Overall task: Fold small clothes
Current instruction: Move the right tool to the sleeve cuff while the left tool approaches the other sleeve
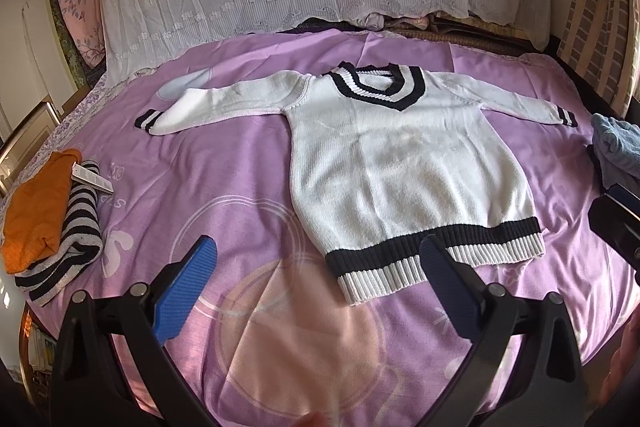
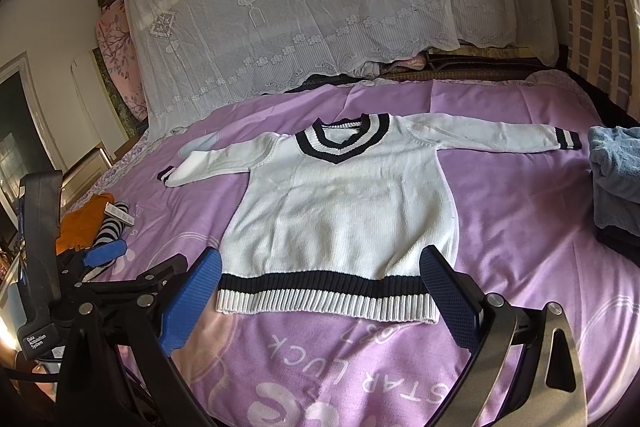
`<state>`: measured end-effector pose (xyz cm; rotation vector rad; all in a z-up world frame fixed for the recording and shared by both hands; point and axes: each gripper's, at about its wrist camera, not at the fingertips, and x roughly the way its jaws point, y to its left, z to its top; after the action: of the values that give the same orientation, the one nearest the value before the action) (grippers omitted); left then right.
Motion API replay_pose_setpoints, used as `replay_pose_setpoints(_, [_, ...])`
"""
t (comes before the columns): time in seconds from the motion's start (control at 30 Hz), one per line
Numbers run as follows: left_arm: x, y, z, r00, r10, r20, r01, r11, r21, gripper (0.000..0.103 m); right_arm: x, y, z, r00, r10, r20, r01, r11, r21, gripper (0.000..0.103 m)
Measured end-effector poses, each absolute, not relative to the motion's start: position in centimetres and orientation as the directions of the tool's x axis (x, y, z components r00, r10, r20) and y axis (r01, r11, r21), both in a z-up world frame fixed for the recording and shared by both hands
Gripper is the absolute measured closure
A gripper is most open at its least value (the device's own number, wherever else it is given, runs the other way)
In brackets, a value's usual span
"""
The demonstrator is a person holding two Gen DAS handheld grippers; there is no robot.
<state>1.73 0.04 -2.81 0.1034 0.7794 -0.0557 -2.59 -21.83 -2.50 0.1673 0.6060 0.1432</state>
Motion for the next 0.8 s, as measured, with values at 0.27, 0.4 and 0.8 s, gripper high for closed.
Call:
replay_pose_setpoints(0.27, [4.1,0.7,-5.1,0.666,-0.006,-0.746,0.087,0.994,0.070,0.004,-0.9,-22.3,-4.0,0.800,0.146,-0.582,-0.060,0.985,0.164,0.003])
replay_pose_setpoints(0.4, [7.9,2.1,-7.3,0.630,0.035,-0.776,0.050,0.995,0.085,0.004,1.9,-23.6,-5.7,0.778,0.067,-0.625,-0.011,0.996,0.092,0.003])
replay_pose_setpoints(0.8, [23.7,6.3,-9.2,0.545,-0.042,-0.837,-0.067,0.993,-0.094,0.004,17.6,-33.7,-8.6,0.701,-0.101,-0.706,0.199,0.978,0.057,0.003])
